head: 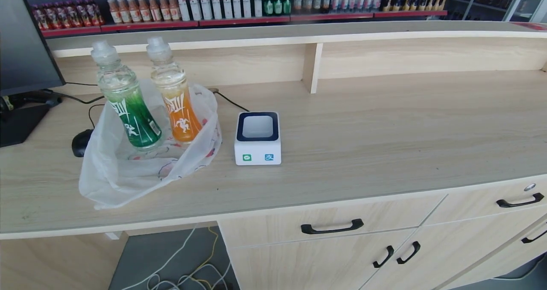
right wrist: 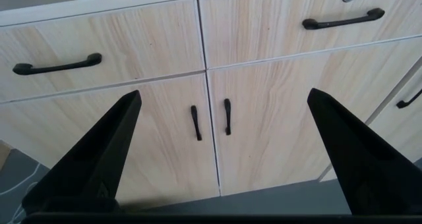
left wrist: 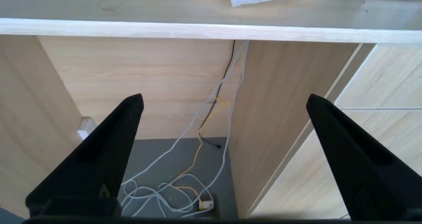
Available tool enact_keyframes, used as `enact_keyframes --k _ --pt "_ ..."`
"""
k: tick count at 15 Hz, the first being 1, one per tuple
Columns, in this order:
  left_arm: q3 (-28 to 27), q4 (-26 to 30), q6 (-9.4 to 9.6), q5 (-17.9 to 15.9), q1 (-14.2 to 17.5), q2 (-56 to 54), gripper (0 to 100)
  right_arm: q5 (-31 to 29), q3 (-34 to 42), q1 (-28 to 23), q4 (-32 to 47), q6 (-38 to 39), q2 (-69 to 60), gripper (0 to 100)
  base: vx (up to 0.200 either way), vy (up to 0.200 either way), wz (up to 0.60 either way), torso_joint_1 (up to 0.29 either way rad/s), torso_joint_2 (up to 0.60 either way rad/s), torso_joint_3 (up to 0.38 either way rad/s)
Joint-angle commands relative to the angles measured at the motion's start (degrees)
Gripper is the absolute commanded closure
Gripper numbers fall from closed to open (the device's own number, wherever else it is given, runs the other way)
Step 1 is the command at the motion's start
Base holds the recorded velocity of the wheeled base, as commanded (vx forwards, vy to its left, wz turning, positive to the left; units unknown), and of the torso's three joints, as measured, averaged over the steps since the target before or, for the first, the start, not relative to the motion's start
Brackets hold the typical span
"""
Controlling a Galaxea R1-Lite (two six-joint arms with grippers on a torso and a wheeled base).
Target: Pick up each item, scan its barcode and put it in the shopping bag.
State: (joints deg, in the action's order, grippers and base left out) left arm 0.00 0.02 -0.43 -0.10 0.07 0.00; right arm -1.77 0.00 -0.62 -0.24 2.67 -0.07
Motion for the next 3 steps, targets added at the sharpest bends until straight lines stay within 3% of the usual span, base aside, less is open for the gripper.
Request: enact_keyframes --k 1,3 --pt "0.00 -0.02 -0.01 0.01 0.01 0.00 0 0.01 0.00 0.01 -0.02 -0.03 0.07 0 0.000 0.000 0.00 0.000 0.00 0.000" --pt "0.00 -0.02 -0.01 0.01 0.01 0.00 0 0.01 0.00 0.01 -0.02 -0.03 0.07 0 0.000 0.000 0.00 0.000 0.00 0.000"
